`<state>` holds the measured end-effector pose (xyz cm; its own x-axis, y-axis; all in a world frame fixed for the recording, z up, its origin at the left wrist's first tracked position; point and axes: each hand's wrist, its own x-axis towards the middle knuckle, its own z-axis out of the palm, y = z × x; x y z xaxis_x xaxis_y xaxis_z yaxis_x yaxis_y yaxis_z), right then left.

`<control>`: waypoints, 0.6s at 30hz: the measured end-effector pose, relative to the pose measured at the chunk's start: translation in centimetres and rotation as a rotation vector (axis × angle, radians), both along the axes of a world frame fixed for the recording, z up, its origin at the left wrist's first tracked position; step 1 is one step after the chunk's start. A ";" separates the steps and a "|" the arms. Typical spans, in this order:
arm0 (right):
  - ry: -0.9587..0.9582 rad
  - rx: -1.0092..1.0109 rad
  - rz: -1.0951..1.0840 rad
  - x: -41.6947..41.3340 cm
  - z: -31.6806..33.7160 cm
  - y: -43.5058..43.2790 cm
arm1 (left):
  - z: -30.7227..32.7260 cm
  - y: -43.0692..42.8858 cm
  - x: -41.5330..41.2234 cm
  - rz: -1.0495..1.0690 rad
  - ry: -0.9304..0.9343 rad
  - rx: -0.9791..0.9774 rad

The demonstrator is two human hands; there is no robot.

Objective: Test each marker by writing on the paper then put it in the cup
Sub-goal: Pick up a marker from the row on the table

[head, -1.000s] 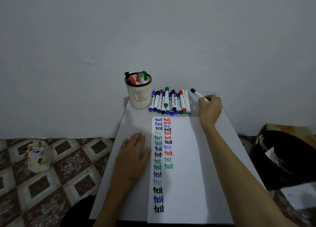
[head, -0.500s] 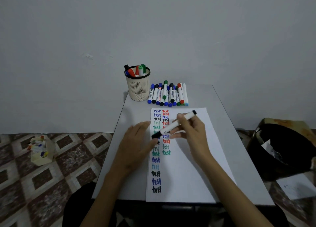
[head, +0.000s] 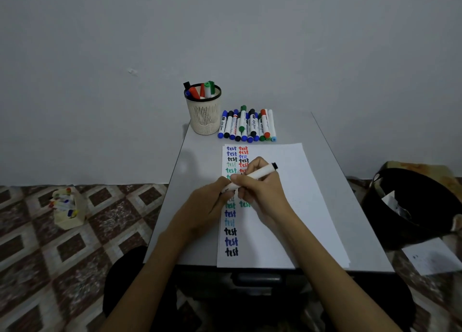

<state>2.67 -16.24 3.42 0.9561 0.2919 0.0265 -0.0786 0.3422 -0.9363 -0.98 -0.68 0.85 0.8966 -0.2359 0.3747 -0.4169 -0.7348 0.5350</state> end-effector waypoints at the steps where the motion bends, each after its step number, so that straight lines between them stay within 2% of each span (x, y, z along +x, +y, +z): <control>1: 0.006 0.004 0.012 0.1 0.0 0.0 | 0.0 0.1 0.0 -0.015 -0.005 -0.016; 7: 0.033 0.024 0.069 0.4 -0.1 0.0 | -0.3 0.4 0.0 -0.040 -0.062 -0.049; 10: -0.032 0.079 0.146 0.8 0.5 -0.5 | -0.1 0.6 0.1 -0.013 -0.071 -0.078; 13: -0.087 0.010 0.207 1.1 1.4 -1.1 | 0.1 0.7 -0.3 0.014 -0.089 -0.084; 15: -0.086 -0.010 0.184 1.0 1.5 -1.5 | 0.3 0.5 -0.5 0.031 -0.097 -0.043; 18: -0.038 0.117 0.032 1.0 1.4 -2.1 | 0.3 0.6 -0.4 0.127 -0.137 -0.034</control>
<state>3.70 -18.30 4.80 0.9440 0.3149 0.0983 -0.0563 0.4474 -0.8925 -1.40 -0.12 1.10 0.8586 -0.1096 0.5008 -0.3926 -0.7686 0.5050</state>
